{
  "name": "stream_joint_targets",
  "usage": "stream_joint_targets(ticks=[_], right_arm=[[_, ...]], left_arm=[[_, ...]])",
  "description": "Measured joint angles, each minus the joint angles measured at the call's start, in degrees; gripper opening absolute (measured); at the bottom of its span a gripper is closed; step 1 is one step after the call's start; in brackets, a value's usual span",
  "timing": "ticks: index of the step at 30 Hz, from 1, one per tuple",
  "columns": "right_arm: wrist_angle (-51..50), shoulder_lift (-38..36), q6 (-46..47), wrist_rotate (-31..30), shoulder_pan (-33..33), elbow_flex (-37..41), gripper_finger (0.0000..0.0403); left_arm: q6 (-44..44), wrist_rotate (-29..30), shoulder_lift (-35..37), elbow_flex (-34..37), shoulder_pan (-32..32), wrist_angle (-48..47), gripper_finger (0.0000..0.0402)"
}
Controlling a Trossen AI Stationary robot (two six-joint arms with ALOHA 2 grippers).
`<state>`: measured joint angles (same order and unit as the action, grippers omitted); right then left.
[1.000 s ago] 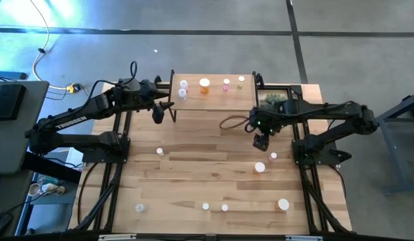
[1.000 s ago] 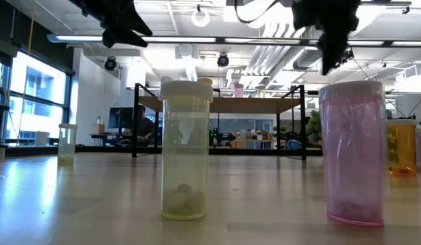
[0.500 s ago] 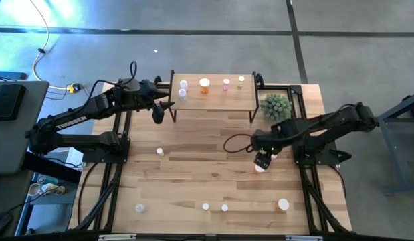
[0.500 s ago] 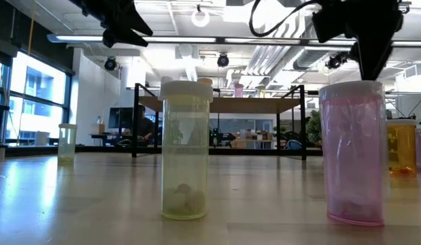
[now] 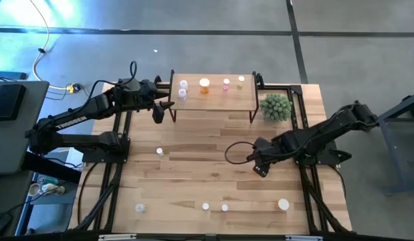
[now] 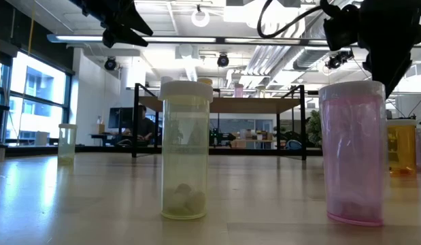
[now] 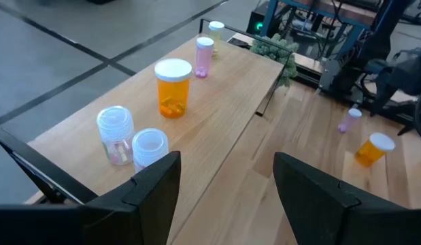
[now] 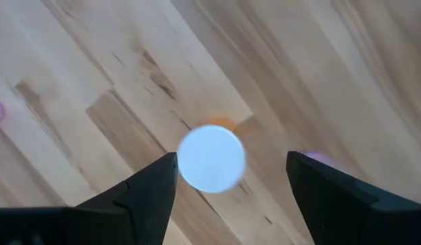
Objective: Pick and place medicine bottles onto shelf by color
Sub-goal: Put the top orange pill bottle aligned with the other orange pill bottle on the shelf
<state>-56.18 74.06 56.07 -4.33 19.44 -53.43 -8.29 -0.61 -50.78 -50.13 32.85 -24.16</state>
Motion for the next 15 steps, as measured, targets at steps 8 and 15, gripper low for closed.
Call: stream_joint_targets(ticks=[8, 15], right_arm=[[4.8, 0.3, 2.7, -3.7, 1.9, 2.8, 0.0266], [5.4, 1.7, 3.5, -4.8, 4.1, 2.8, 0.0266]], left_arm=[[-0.6, 0.0, 0.0, 0.0, 0.0, 0.0, 0.0225], [-0.7, 0.0, 0.0, 0.0, 0.0, 0.0, 0.0225]])
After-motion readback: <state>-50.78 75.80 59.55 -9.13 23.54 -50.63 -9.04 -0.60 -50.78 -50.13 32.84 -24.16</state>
